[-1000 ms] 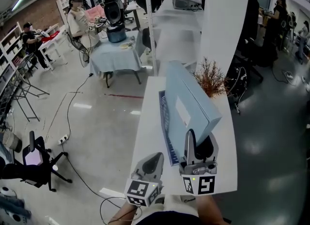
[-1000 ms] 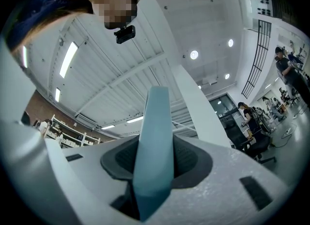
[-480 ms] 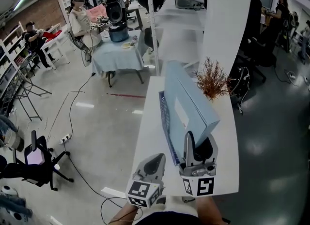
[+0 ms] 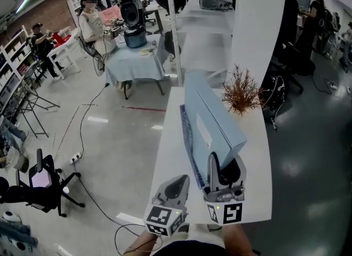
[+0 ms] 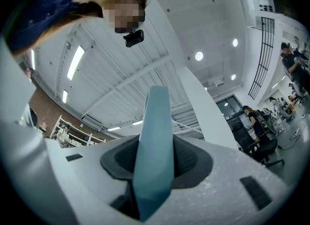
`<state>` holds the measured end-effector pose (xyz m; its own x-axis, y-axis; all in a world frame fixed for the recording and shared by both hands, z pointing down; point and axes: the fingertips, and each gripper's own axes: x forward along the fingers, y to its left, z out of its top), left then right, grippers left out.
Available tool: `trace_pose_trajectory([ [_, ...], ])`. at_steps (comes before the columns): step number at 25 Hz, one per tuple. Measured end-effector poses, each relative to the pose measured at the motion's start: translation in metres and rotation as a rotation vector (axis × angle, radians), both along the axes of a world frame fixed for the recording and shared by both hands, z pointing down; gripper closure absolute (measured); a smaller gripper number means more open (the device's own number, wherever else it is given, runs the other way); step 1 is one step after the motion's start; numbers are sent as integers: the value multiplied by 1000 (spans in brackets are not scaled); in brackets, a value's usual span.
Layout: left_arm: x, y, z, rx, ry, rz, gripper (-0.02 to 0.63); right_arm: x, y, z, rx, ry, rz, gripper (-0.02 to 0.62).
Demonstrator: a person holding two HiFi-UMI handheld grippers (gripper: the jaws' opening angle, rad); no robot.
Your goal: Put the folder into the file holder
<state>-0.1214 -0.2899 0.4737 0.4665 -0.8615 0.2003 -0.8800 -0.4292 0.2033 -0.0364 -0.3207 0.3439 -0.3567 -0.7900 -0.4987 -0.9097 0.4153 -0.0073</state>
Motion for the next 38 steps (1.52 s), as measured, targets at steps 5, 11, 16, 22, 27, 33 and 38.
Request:
trace_pose_trajectory([
  [5,5,-2,-2,1,1,8,601,-2,-2,5,-9,14,-5,436],
  [11,7,0,1,-11,5,12,601,-2,-1,7,-6,18,-10,436],
  [16,7,2,-3,1,11,14,601,-3,1,2,-5,8,-8,436],
  [22,6,4,0,0,11,14,601,-4,1,2,19,8,-10,436],
  [27,5,3,0,0,6,12,601,-10,0,3,43,41,-34,436],
  [33,6,4,-1,0,0,19,601,-11,0,7,43,42,-43,434],
  [38,7,0,0,-3,-3,19,601,-13,-4,14,28,52,-45,434],
])
